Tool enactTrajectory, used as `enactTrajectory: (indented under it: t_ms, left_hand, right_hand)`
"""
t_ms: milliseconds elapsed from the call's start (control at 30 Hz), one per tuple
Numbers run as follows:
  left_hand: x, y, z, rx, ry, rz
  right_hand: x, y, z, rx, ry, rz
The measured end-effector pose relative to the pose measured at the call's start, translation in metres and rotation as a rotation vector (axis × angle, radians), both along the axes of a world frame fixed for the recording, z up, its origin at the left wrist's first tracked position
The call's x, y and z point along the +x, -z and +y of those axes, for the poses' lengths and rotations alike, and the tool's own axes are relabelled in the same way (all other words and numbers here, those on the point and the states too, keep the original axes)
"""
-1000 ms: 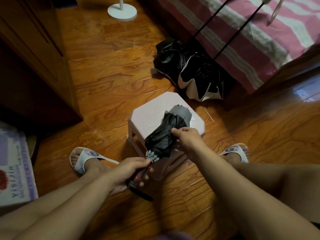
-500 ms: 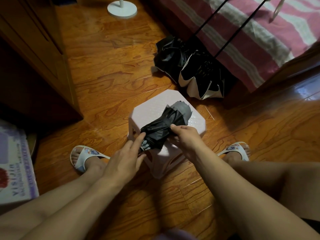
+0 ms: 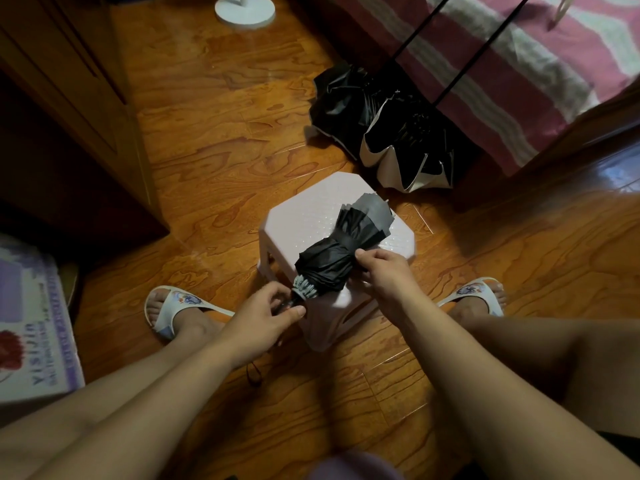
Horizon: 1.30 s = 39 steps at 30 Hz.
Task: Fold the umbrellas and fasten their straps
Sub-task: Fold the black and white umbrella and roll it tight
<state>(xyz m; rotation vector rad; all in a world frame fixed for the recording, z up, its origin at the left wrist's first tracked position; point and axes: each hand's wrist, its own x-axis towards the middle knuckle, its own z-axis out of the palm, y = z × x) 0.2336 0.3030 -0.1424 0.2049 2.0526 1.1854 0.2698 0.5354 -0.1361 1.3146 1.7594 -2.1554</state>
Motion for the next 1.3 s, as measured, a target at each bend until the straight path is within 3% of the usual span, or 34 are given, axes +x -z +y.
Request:
enactTrajectory:
  t_ms: [100,300,400,467,700,833,900,1000,1067,1167,1300]
  left_hand:
    - [0.003,0.0,0.003,-0.048,0.013,0.169]
    - [0.001,0.003,0.015,-0.197,-0.034,0.316]
    - [-0.001,0.007,0.014,-0.221,-0.052,0.374]
    - [-0.004,0.009,0.011,-0.233,-0.06,0.379]
    - [-0.006,0.012,0.011,-0.22,-0.086,0.383]
    - [-0.007,0.008,0.011,-0.219,-0.035,0.37]
    - [-0.007,0.003,0.008,-0.094,-0.212,0.243]
    - [-0.001,0.002,-0.002,0.043,-0.795,-0.001]
    - [0.008,0.001,-0.002,0.19,-1.038,-0.23]
    - [0.0,0.002,0.004,0.361,-1.089,-0.349]
    - [-0.015,0.008,0.01,0.354,-1.093,-0.305]
  right_hand:
    - [-0.006,0.001,-0.004,0.192,-0.027,-0.082]
    - [-0.009,0.001,-0.014,0.352,-0.077,-0.09]
    - [-0.007,-0.007,-0.01,0.7,-0.22,-0.165]
    - [-0.008,-0.014,-0.003,0.827,-0.284,-0.14]
    - [-0.023,-0.018,0.042,0.853,-0.577,0.007]
    - [-0.034,-0.017,0.061,0.695,-0.641,0.085]
    - [-0.039,-0.015,0.063,0.66,-0.626,0.089]
    - [-0.04,-0.011,0.06,0.646,-0.608,0.106]
    - [-0.04,-0.008,0.06,0.643,-0.617,0.119]
    - [-0.043,-0.006,0.061,0.641,-0.623,0.122]
    - [-0.044,-0.004,0.056,0.662,-0.584,0.105]
